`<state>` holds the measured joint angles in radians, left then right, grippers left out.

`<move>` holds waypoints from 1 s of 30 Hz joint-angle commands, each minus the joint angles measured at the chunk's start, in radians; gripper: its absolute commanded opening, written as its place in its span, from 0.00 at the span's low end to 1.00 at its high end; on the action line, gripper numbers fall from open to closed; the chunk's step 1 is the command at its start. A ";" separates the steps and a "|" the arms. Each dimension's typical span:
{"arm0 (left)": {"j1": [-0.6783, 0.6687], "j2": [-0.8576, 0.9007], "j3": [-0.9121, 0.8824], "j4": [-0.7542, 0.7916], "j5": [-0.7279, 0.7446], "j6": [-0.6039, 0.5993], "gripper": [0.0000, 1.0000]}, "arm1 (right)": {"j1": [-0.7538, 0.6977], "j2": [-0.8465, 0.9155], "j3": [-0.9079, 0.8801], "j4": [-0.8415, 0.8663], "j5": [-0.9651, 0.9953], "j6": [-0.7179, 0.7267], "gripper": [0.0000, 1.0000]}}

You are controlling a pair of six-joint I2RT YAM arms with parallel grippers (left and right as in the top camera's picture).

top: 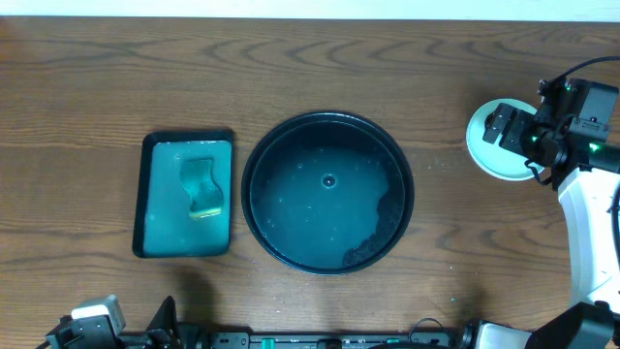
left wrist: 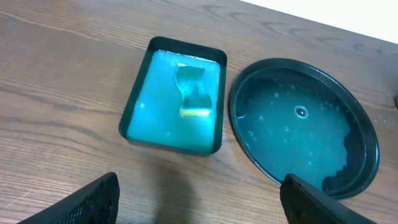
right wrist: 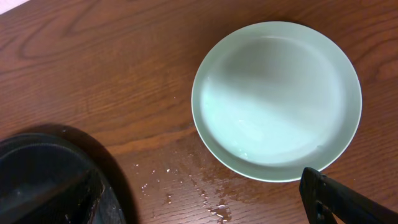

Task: Clean dirty plates on tray and stack at the side

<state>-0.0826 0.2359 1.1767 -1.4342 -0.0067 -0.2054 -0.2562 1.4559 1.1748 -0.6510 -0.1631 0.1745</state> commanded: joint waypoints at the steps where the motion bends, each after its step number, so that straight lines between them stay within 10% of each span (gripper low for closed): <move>1: -0.003 0.000 0.010 -0.002 -0.002 0.002 0.83 | 0.006 0.003 0.013 0.000 0.005 -0.011 0.99; 30: -0.003 0.000 0.010 -0.002 -0.002 0.002 0.83 | 0.222 -0.712 0.008 -0.011 0.158 -0.015 0.99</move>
<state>-0.0826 0.2359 1.1767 -1.4345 -0.0063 -0.2054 -0.0418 0.8661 1.1748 -0.6498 -0.0429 0.1711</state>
